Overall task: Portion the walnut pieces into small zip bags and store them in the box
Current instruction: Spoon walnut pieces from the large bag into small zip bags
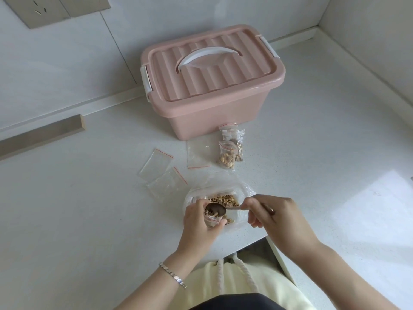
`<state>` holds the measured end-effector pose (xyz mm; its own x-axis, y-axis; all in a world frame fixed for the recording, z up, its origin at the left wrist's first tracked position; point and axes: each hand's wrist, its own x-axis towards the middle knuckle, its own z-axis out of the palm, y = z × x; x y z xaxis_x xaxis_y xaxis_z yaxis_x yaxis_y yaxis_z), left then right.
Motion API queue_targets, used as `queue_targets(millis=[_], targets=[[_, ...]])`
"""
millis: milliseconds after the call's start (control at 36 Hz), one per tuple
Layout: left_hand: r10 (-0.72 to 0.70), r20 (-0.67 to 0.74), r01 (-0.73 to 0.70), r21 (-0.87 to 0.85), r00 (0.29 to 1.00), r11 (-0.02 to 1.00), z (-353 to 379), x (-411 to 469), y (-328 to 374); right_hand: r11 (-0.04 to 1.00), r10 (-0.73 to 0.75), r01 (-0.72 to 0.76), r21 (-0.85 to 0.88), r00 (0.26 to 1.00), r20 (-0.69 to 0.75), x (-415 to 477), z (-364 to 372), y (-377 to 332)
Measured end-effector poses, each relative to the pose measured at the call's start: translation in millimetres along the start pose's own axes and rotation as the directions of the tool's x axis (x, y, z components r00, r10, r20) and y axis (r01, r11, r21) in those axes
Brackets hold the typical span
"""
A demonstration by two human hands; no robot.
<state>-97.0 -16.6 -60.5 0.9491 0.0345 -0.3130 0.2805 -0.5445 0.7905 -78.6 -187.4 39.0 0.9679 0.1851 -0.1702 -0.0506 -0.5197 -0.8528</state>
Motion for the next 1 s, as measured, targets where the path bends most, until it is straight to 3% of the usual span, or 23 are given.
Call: queue_targets(millis=[167,333,444,556,694,778,889,1000], targets=[[0.052,-0.031,-0.053,-0.055,0.998,0.997,-2.6,-3.8,-1.4,0.990,-0.136,0.134,-0.035,0.987,-0.082,-3.8,-9.0,0.7],[0.236,-0.048,-0.238,-0.061,0.971,0.969,-1.9,-9.9,-1.7,0.984,-0.167,0.168,-0.065,0.986,0.015,-7.6,2.7,-4.9],[0.260,-0.065,-0.265,-0.081,0.963,0.961,-2.5,-10.6,-1.3,0.949,-0.278,0.279,-0.146,0.960,0.025,-9.6,7.3,-6.1],[0.229,-0.188,-0.258,-0.147,0.955,0.955,-6.7,-10.8,-6.5,0.986,-0.163,0.167,0.022,0.979,-0.120,-13.7,-6.9,-12.5],[0.249,-0.333,-0.330,-0.216,0.910,0.919,-18.3,-16.6,-1.4,0.973,-0.102,0.164,0.160,0.935,-0.338,-14.2,-24.2,-7.8],[0.299,-0.385,-0.392,-0.190,0.873,0.900,-21.5,-16.1,2.4,0.979,0.005,0.069,0.192,0.932,-0.363,-12.2,-25.9,2.6],[0.290,-0.317,-0.363,-0.201,0.903,0.910,-25.0,-10.7,3.8,0.978,0.122,-0.058,0.202,0.939,-0.322,-11.6,-20.1,17.1],[0.224,-0.239,-0.278,-0.227,0.945,0.933,-30.9,-9.1,4.2,0.983,0.146,-0.107,0.146,0.947,-0.287,-14.2,-12.3,26.9]])
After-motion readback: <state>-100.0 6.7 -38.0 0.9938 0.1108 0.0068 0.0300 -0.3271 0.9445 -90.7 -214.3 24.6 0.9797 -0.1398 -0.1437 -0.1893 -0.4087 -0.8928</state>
